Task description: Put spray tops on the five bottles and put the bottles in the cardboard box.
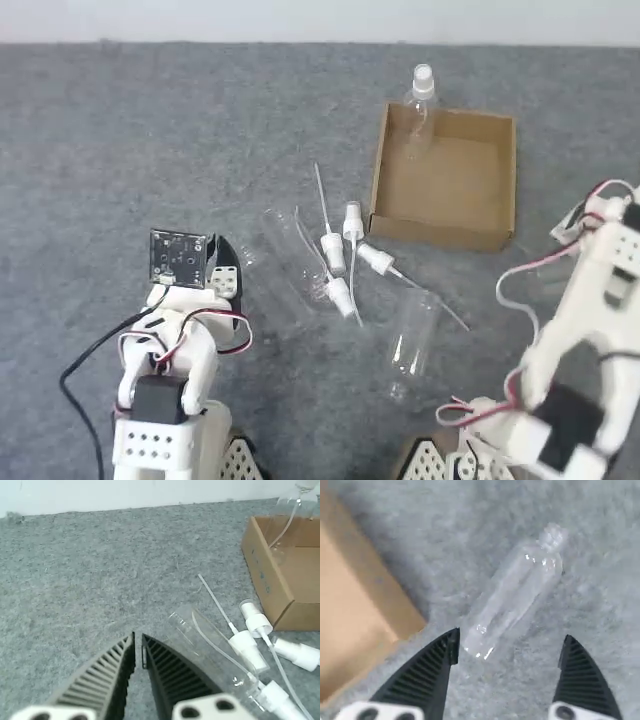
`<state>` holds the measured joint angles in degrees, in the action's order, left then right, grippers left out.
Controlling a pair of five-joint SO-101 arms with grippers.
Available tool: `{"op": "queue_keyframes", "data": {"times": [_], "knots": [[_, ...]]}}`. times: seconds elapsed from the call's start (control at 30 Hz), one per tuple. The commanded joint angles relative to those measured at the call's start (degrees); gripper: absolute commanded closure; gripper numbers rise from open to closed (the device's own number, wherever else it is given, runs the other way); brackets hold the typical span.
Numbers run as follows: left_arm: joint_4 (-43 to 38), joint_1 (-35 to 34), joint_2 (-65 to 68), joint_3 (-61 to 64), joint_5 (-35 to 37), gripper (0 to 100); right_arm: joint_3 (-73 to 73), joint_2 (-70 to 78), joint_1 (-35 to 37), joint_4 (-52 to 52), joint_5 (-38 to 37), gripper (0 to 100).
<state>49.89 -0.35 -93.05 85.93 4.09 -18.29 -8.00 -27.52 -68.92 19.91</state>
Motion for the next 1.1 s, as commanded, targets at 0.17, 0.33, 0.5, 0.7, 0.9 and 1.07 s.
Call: {"op": "queue_keyframes", "data": {"times": [0.17, 0.33, 0.5, 0.7, 0.9, 1.07], "knots": [[-0.35, 0.09, -1.14, -0.31, 0.53, 99, 9.58, 12.97, -1.1, 1.45, 3.78, 73.0], [-0.35, 0.09, -1.14, -0.31, 0.53, 99, 12.75, 18.51, -2.15, 1.36, 3.43, 73.2], [-0.35, 0.09, -1.14, -0.31, 0.53, 99, 12.75, 21.93, -2.86, 1.27, -10.64, 82.9], [-0.35, 0.09, -1.14, -0.31, 0.53, 99, 11.69, 23.34, -2.77, -0.22, -49.32, 92.9], [-0.35, 0.09, -1.14, -0.31, 0.53, 99, 8.35, 23.16, -3.47, -6.46, -70.77, 93.3], [-0.35, 0.18, -1.14, -0.22, 0.53, 99, 5.01, 23.16, -4.09, -5.32, -75.6, 93.2]]}}
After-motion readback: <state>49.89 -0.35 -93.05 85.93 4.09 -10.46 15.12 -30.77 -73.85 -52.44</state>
